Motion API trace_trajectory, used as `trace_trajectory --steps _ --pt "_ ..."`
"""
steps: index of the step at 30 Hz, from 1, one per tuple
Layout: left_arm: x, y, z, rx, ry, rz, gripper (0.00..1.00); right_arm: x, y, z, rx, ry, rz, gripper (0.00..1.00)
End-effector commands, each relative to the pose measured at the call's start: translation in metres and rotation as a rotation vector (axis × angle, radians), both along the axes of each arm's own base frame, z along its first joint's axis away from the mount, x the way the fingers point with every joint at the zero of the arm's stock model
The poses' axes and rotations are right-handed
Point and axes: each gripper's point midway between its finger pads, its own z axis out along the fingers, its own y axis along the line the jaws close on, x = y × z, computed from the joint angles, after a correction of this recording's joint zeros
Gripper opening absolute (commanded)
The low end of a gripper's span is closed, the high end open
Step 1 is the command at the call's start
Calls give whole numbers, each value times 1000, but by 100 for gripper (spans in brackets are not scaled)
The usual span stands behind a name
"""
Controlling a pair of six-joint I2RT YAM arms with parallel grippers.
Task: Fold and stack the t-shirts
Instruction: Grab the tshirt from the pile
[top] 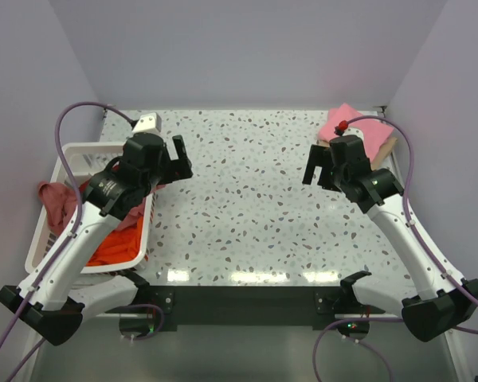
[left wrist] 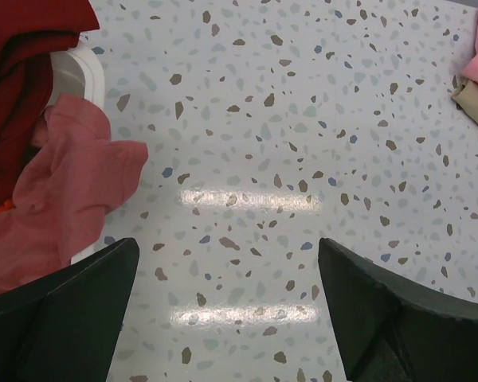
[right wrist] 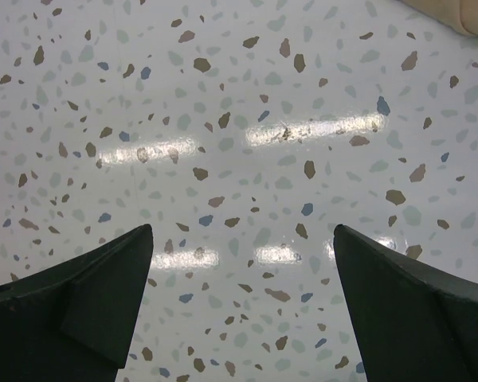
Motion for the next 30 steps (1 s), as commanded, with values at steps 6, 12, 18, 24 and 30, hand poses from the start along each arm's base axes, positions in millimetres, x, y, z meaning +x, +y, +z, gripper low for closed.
trace_trajectory --steps 6,12,18,24,30 --pt "1 11 8 46 -25 25 100 11 -2 18 16 -70 -40 99" --pt "3 1 13 34 -43 -30 100 12 -3 17 7 -73 -37 99" --pt "14 11 38 76 -112 11 100 15 4 10 23 -57 -17 99" --pt "10 109 21 119 15 324 100 23 15 4 49 -36 9 99" --pt "-30 178 -24 233 200 536 100 23 20 -7 65 -6 16 99"
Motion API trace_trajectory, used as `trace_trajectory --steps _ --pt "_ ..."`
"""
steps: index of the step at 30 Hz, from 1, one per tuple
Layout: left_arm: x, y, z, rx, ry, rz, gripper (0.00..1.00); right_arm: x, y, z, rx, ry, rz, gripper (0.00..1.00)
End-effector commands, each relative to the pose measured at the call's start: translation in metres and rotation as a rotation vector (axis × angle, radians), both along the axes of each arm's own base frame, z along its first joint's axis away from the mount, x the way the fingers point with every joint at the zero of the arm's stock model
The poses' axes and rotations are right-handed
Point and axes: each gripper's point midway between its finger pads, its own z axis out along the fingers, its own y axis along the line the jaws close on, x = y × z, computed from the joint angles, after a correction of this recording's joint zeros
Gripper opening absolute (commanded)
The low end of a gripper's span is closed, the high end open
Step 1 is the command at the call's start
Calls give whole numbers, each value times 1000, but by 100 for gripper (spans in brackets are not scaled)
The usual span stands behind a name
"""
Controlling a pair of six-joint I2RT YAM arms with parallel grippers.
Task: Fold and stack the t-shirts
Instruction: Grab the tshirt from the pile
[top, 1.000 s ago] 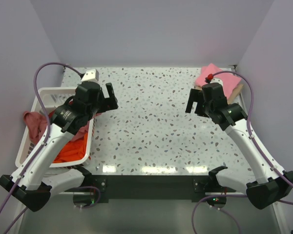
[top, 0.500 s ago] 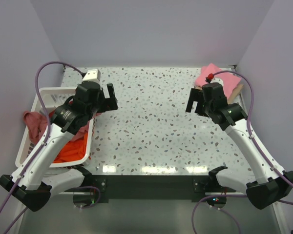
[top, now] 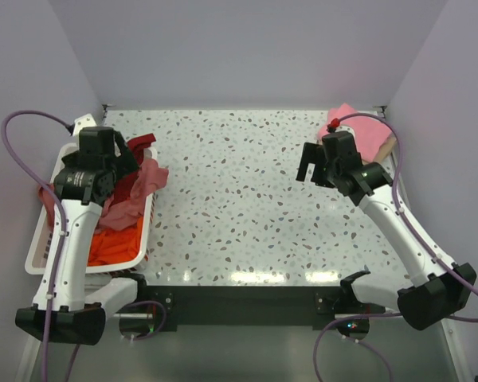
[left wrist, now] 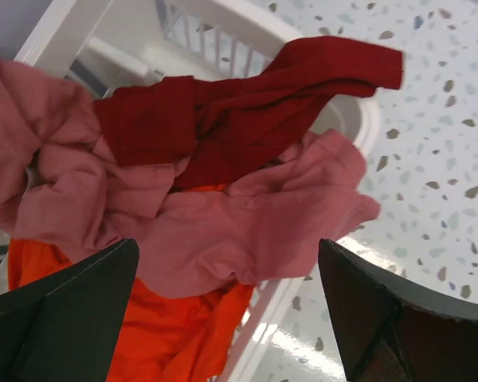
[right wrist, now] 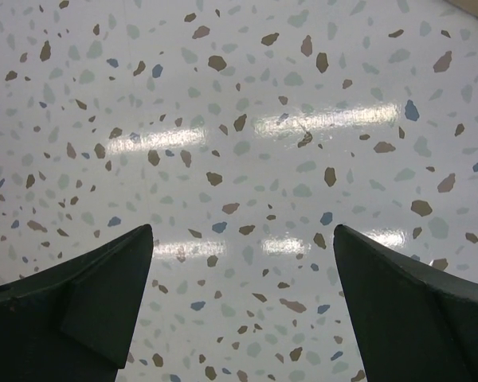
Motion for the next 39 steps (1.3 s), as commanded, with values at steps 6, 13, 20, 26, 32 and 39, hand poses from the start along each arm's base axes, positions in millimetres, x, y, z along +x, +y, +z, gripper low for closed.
trace_trajectory --steps 6,13,20,26,32,39 --pt "-59 26 -86 -56 289 107 100 3 7 0 57 -29 -5 99" --pt "-71 23 -135 -100 353 122 100 -1 9 -6 84 -24 -11 99" --pt "-68 20 -159 -117 397 95 97 -7 7 -13 88 -12 -16 99" --pt "-68 16 -171 -140 420 87 94 -12 4 -19 94 -13 -34 99" --pt "-58 13 -181 -164 416 84 77 -18 2 -25 99 -7 -46 99" --pt "-54 10 -187 -176 442 59 44 -23 -2 -28 99 -6 -57 99"
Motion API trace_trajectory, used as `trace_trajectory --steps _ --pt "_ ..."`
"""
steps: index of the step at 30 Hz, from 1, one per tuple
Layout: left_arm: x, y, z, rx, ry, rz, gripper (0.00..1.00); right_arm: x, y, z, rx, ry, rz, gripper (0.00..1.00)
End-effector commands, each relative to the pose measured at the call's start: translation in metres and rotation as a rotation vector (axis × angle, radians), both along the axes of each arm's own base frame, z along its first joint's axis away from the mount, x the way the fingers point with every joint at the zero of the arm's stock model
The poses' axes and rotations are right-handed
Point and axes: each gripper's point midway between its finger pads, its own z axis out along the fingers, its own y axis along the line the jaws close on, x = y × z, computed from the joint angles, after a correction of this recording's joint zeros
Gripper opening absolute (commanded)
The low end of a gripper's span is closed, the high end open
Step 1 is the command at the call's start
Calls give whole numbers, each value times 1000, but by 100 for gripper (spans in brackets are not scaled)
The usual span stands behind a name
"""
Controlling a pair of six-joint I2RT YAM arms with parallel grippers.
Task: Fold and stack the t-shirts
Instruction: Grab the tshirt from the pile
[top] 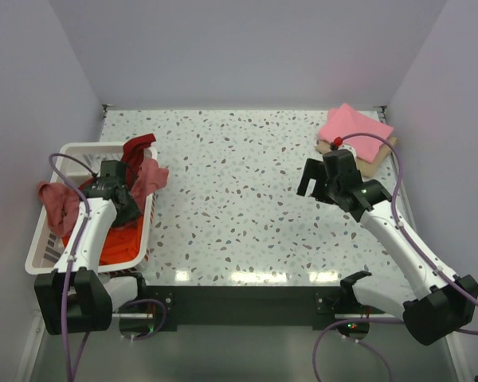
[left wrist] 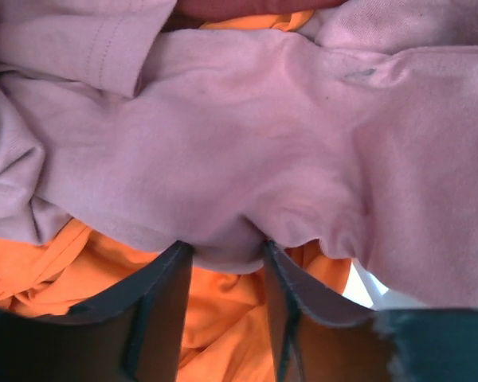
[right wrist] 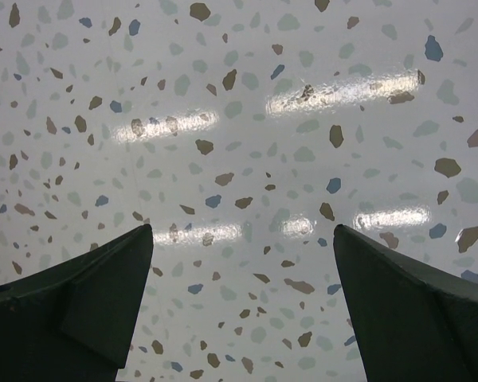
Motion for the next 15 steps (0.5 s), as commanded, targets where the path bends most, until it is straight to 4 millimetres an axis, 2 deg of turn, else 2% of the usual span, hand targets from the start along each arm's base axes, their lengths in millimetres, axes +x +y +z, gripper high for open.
trace_trajectory --steps 1,3,6,7,10,13,15 --pt "10 -2 1 -17 -39 -9 42 2 -2 10 26 -51 -26 99" --pt "10 -2 1 -16 -37 -11 41 2 -2 10 25 -53 -28 99" --pt "9 -3 -2 -24 -27 -19 30 1 -2 10 25 -51 -27 99" --pt "9 -4 -3 -28 -23 -22 20 1 -2 9 25 -50 -27 99" --pt "10 -5 -2 -32 -29 -31 0 1 -2 9 23 -49 -24 99" --pt "13 -4 5 -22 -47 -39 0 1 -2 10 22 -48 -21 99" --pt "19 1 20 8 -69 -46 0 0 -2 10 21 -46 -18 99"
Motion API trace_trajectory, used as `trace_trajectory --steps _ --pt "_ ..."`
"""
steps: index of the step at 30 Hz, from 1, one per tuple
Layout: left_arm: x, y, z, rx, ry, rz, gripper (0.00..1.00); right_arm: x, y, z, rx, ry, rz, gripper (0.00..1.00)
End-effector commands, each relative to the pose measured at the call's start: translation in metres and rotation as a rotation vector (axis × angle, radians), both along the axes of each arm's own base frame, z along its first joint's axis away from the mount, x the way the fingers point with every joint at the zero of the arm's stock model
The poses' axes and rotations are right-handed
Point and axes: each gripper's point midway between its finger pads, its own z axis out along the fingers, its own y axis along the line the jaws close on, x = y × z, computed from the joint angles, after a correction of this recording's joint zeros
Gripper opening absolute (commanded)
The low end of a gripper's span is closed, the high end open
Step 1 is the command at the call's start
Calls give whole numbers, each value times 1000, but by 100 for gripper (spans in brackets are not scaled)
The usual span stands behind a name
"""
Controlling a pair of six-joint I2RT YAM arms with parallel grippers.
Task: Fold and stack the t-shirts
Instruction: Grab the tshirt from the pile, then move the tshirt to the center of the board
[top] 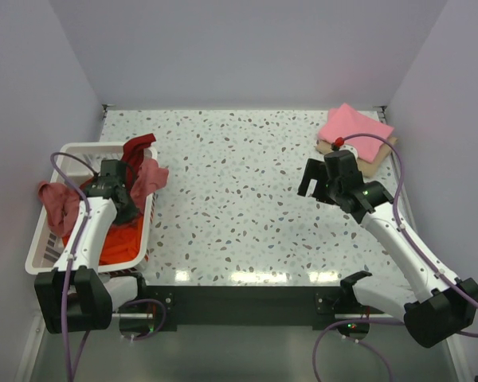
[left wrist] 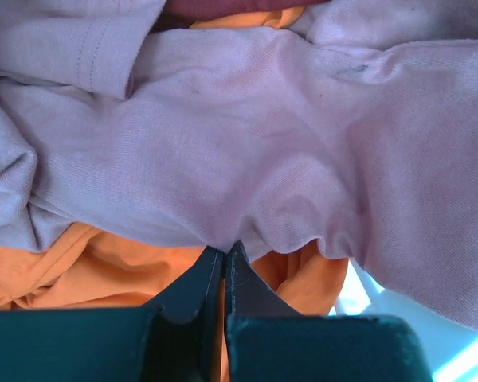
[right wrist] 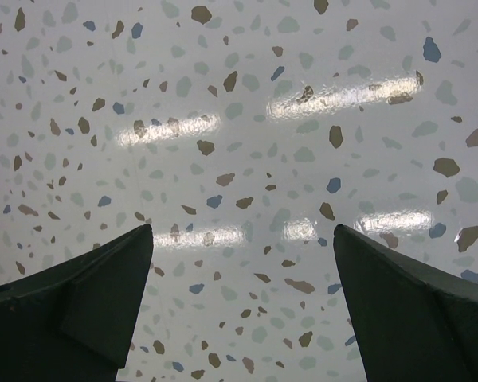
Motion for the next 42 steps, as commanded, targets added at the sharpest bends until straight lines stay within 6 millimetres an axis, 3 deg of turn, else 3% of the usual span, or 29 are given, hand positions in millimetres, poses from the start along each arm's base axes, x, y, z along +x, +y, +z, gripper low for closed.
trace_trajectory --steps 1,2,4,5,7,8,10,11,15,21,23,26,30,34,38,41,42 --pt "17 5 30 25 -80 -26 0 3 -1 8 13 -36 -14 99" --pt "28 7 52 39 -135 -30 0 3 -1 9 11 -38 -11 99" --pt "30 13 79 76 -163 -27 0 3 -1 11 6 -38 -7 99" --pt "42 15 108 90 -235 -22 0 3 -2 10 4 -37 -7 99" --pt "50 15 133 88 -295 -15 0 4 -1 12 3 -39 -1 99" --pt "59 14 159 87 -367 -15 0 5 0 13 4 -38 5 99" --pt "67 13 181 80 -425 -15 0 6 1 16 -2 -37 14 99" --pt "73 13 206 85 -489 -15 0 7 1 17 -5 -37 19 99" --pt "85 9 260 76 -640 -28 0 12 3 25 -20 -47 40 99" --pt "103 -24 347 -24 -910 -185 0 23 11 35 -25 -47 79 99" --pt "103 -38 387 -57 -1030 -259 0 28 14 39 -23 -50 88 99" --pt "111 -65 429 -152 -1149 -381 0 33 18 43 -19 -54 103 99" --pt "106 -113 481 -347 -1310 -592 0 34 19 46 -16 -59 109 99" --pt "84 -136 547 -395 -1551 -730 0 30 15 46 -27 -57 103 99" --pt "79 -158 570 -518 -1638 -819 0 25 10 44 -41 -52 92 99" --pt "91 -196 555 -597 -1579 -881 0 21 5 45 -55 -57 72 99" --pt "91 -219 547 -652 -1542 -908 0 20 2 46 -58 -60 64 99"
